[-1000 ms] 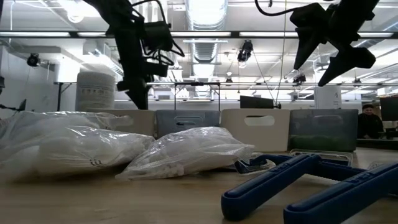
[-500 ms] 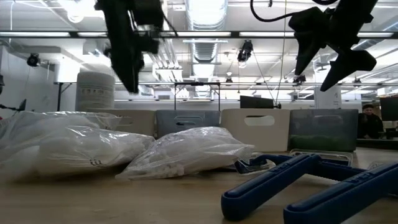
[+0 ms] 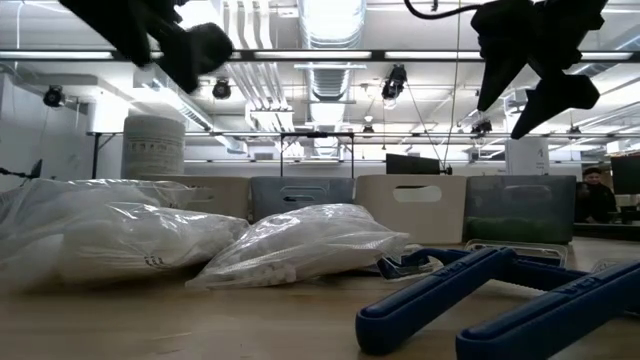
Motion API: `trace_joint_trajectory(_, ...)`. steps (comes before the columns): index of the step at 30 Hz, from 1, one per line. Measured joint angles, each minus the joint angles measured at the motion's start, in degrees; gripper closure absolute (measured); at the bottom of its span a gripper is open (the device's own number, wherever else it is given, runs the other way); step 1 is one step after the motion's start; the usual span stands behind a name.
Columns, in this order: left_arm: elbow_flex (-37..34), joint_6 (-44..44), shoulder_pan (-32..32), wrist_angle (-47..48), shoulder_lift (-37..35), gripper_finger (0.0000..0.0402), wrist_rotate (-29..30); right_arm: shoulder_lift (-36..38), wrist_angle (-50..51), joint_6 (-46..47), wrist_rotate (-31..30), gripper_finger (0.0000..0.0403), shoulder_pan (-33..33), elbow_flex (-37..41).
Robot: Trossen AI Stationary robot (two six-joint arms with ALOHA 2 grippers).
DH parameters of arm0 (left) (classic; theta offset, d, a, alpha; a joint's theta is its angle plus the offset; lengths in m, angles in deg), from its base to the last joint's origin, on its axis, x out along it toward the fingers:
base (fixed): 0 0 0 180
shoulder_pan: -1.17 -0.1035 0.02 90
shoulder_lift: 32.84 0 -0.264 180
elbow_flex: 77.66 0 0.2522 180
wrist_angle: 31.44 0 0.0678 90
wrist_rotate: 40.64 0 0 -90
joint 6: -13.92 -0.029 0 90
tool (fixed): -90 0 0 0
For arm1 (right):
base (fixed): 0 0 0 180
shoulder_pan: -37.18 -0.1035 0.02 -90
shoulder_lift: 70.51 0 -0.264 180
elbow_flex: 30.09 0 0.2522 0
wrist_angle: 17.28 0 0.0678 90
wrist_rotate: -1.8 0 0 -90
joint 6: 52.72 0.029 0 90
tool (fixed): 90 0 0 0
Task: Pick & Place Travel size toiletries
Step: Put the left cotton pack in the left white bin
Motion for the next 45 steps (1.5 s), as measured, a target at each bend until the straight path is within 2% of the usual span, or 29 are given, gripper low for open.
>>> trace_joint_trajectory(2, 0.0, -1.5, 0.0, -3.5, 4.1, 0.0186, -0.3, 0.0, 0.0, -0.2, 0.0, 0.0059, 0.0, 0.0)
trace_joint_trajectory(8, 5.6, -13.6, 0.0, 3.1, 14.1, 0.0205, -7.6, 0.0, 0.0, -0.3, 1.8, 0.0065, 0.0, 0.0)
trace_joint_trajectory(16, 12.0, -26.3, -2.5, 7.6, 21.0, 0.0208, -8.2, 0.0, 0.0, -0.2, 2.1, 0.0066, 0.0, 0.0)
trace_joint_trajectory(24, 19.4, -37.6, -4.9, 17.9, 29.1, 0.0209, -12.1, 0.0, 0.1, 0.2, 2.1, 0.0046, 0.0, 0.0)
trace_joint_trajectory(29, 20.2, -38.0, -6.7, 17.2, 30.2, 0.0210, -16.2, 0.0, 0.2, 0.3, 2.0, 0.0048, 0.0, 0.1)
trace_joint_trajectory(36, 17.7, -37.1, -7.2, 17.2, 30.2, 0.0211, -21.1, 0.0, 0.5, 0.1, 1.4, 0.0066, 0.0, 0.4)
trace_joint_trajectory(45, 14.4, -33.6, -6.7, 15.9, 30.2, 0.0213, -24.0, 0.0, 0.5, -0.5, 1.3, 0.0078, 0.0, 0.5)
